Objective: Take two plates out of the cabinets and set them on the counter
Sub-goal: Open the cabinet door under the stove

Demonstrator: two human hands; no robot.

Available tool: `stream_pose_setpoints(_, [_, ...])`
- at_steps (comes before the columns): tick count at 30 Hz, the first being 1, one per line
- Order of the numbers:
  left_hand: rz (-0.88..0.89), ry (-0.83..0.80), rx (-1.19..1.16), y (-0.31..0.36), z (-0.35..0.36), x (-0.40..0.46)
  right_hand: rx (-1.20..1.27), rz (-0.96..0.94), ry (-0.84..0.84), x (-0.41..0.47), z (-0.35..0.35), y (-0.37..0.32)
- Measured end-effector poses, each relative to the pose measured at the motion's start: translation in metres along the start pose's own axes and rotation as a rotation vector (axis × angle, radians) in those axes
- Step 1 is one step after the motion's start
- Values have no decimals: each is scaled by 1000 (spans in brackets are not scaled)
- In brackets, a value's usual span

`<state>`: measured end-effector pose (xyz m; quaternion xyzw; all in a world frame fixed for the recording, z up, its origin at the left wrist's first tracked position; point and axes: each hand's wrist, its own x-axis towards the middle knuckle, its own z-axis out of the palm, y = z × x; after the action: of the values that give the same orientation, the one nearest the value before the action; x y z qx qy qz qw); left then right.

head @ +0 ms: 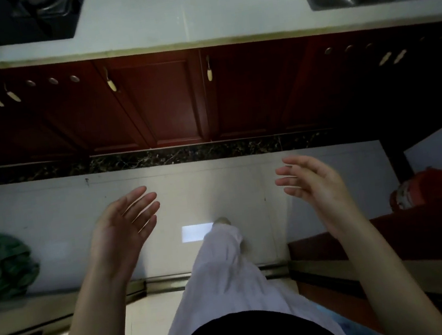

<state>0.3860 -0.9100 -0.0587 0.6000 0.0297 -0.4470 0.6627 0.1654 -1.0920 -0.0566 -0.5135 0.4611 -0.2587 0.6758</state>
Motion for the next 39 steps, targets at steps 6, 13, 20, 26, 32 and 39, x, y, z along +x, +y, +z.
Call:
stream_pose_setpoints(6, [-6, -30, 6, 46, 56, 91, 3, 2, 39, 97, 8, -40])
stream_pose_setpoints(13, [19, -54, -2, 94, 94, 169, -3, -60, 21, 196, 26, -86])
stream_pose_setpoints(20, [16, 70, -71, 121, 99, 209, -75, -12, -101, 271, 48, -105])
stream_pose_setpoints(26, [54, 270, -180, 132, 107, 246, -181, 57, -286, 356, 73, -122])
stream_pose_setpoints(32, [67, 432, -310, 137, 140, 279, -313, 96, -462, 440, 91, -154])
stream_pose_setpoints(39, [253, 700, -532, 144, 132, 281, -495, 84, -682, 499, 139, -167])
